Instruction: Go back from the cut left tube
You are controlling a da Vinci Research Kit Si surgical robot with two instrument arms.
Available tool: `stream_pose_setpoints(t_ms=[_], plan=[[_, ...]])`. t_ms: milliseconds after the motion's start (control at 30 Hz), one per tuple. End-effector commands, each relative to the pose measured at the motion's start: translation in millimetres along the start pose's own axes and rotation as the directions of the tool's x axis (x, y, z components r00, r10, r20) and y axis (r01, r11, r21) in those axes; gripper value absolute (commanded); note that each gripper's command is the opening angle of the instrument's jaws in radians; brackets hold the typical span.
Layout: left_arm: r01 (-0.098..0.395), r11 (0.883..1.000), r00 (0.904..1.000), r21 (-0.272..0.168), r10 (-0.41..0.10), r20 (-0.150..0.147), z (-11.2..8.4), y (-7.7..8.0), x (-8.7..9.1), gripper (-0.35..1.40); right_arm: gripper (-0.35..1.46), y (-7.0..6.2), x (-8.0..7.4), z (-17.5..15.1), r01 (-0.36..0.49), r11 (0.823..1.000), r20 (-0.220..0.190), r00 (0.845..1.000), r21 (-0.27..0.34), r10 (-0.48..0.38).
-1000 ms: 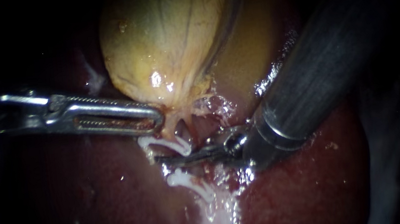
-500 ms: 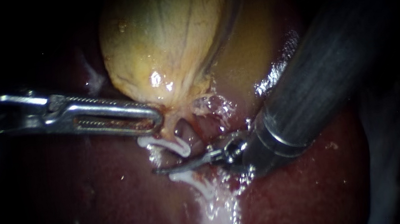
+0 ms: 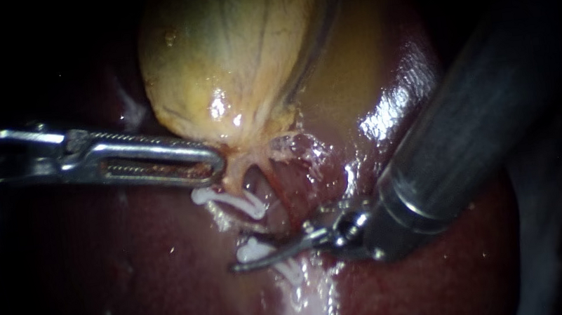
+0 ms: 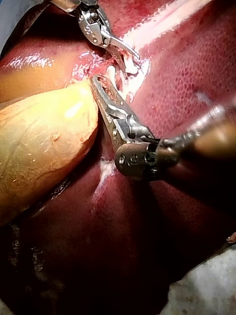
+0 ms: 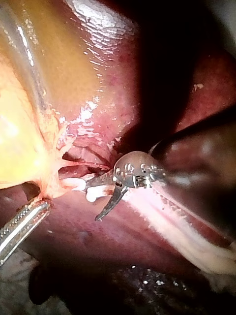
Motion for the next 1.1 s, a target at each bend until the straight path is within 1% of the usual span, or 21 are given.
stream_pose_setpoints(t_ms=[33, 100, 167, 267, 367, 533, 733, 767, 800, 867, 900, 1000, 1100], plan=[[0.0, 1.0, 1.0, 0.001, 0.0, -0.001, 0.0, -0.1, 0.0, -0.35, 1.44, -0.1, 0.1, -0.6, 0.021, 1.0, -0.004, 1.0, 0.003, -0.021], [0.0, 1.0, 1.0, 0.001, 0.0, -0.001, -0.1, -0.3, 0.0, -0.35, 1.44, -0.1, 0.2, -1.5, 0.071, 0.997, -0.016, 0.997, 0.008, -0.071], [0.0, 1.0, 1.0, 0.003, 0.0, -0.002, -0.1, -0.4, 0.0, -0.35, 1.44, -0.1, 0.5, -2.9, 0.101, 0.995, -0.03, 0.994, 0.009, -0.101], [0.0, 1.0, 1.0, 0.003, 0.0, -0.002, -0.1, -0.4, 0.0, -0.35, 1.44, 0.1, 1.1, -4.9, 0.146, 0.989, -0.04, 0.989, 0.003, -0.145], [0.0, 1.0, 1.0, 0.003, 0.0, -0.002, -0.1, -0.5, 0.0, -0.35, 1.44, 0.2, 1.6, -6.9, 0.172, 0.985, -0.044, 0.984, -0.013, -0.173], [0.0, 1.0, 1.0, 0.003, 0.0, -0.002, -0.1, -0.7, 0.1, -0.35, 1.44, 0.6, 2.3, -10.3, 0.232, 0.972, -0.042, 0.971, -0.033, -0.233], [0.0, 1.0, 1.0, 0.003, 0.0, -0.002, -0.1, -0.8, 0.1, -0.35, 1.44, 1.1, 3.5, -13.7, 0.325, 0.944, -0.041, 0.944, -0.057, -0.328], [0.0, 1.0, 1.0, 0.003, 0.0, -0.002, -0.1, -0.8, 0.1, -0.35, 1.44, 1.1, 3.6, -13.9, 0.329, 0.943, -0.044, 0.942, -0.058, -0.332], [0.0, 1.0, 1.0, 0.003, 0.0, -0.002, -0.1, -0.8, 0.1, -0.35, 1.44, 1.2, 3.8, -14.4, 0.344, 0.937, -0.042, 0.937, -0.056, -0.346], [0.0, 1.0, 1.0, 0.003, 0.0, -0.002, -0.1, -0.8, 0.1, -0.35, 1.44, 1.2, 4.0, -14.9, 0.347, 0.936, -0.047, 0.936, -0.056, -0.35], [0.0, 1.0, 1.0, 0.003, 0.0, -0.002, -0.1, -0.9, 0.1, -0.35, 1.44, 1.2, 4.0, -15.2, 0.358, 0.932, -0.046, 0.932, -0.055, -0.36], [-0.001, 1.0, 1.0, 0.003, 0.001, -0.002, -0.1, -1.0, 0.0, -0.35, 1.44, 1.2, 4.1, -15.4, 0.362, 0.93, -0.049, 0.93, -0.054, -0.365], [-0.002, 1.0, 1.0, 0.004, 0.002, -0.002, 0.2, -1.4, -0.1, -0.35, 1.44, 1.2, 4.1, -15.5, 0.379, 0.924, -0.047, 0.923, -0.055, -0.381]])
